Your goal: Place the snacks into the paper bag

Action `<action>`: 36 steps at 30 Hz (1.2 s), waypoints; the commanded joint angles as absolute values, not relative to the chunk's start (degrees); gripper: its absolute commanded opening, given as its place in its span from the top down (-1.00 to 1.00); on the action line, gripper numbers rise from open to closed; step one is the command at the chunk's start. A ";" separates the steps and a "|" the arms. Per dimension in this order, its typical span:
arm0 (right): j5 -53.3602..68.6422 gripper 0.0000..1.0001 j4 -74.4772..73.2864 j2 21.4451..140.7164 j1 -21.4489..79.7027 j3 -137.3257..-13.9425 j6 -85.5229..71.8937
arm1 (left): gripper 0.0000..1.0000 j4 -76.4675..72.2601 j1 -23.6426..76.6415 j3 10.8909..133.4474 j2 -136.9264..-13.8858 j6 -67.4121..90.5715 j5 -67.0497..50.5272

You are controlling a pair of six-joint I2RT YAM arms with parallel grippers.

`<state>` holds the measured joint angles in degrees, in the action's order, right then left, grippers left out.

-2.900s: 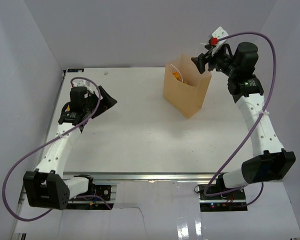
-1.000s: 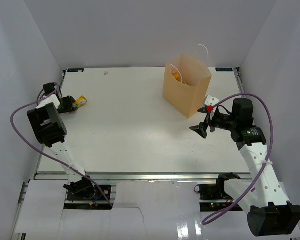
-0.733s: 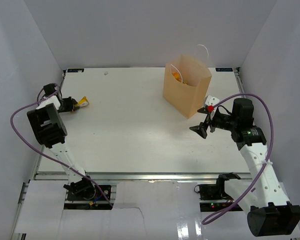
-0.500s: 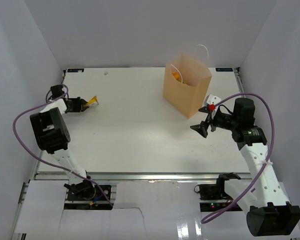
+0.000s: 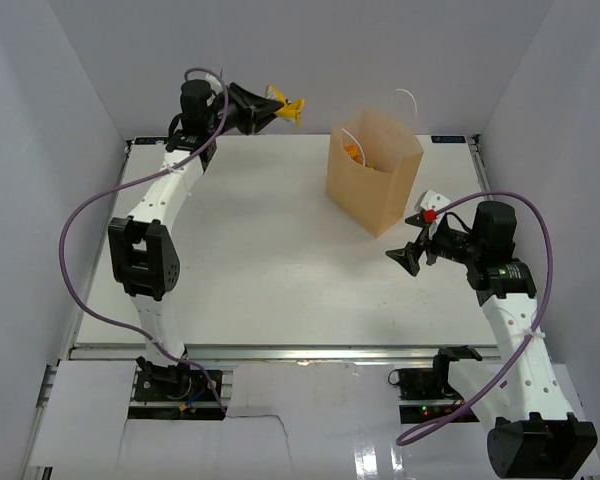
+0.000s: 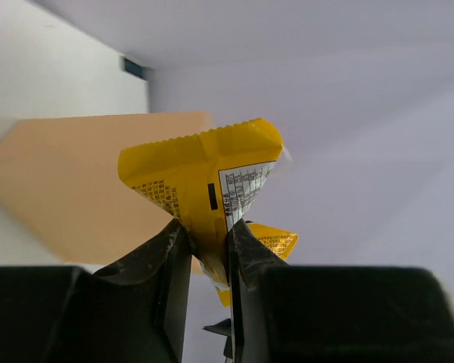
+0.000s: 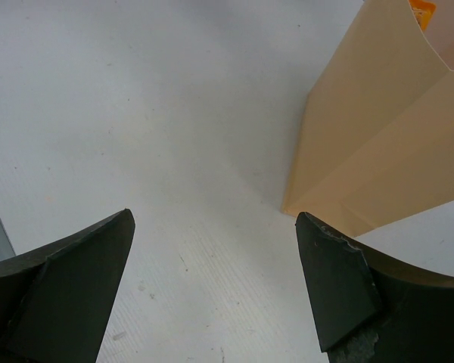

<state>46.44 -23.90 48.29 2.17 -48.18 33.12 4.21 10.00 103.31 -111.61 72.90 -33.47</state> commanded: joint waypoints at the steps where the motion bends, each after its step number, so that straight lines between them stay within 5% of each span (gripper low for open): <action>1: 46.67 -0.85 -22.76 46.67 1.32 -47.37 31.99 | 0.64 -2.81 13.17 112.30 -115.04 74.88 -36.56; 9: 47.46 -0.86 -22.76 45.35 0.62 -47.02 31.12 | 0.63 -4.92 22.13 131.38 -128.57 78.48 -33.23; 22: 48.87 -0.86 -22.41 43.86 -1.58 -44.65 30.15 | 0.46 -2.29 28.21 133.77 -132.45 73.94 -31.12; 36: 49.48 -0.86 -21.80 43.86 -2.02 -43.86 29.36 | -0.37 7.12 28.83 135.43 -129.38 60.03 -29.88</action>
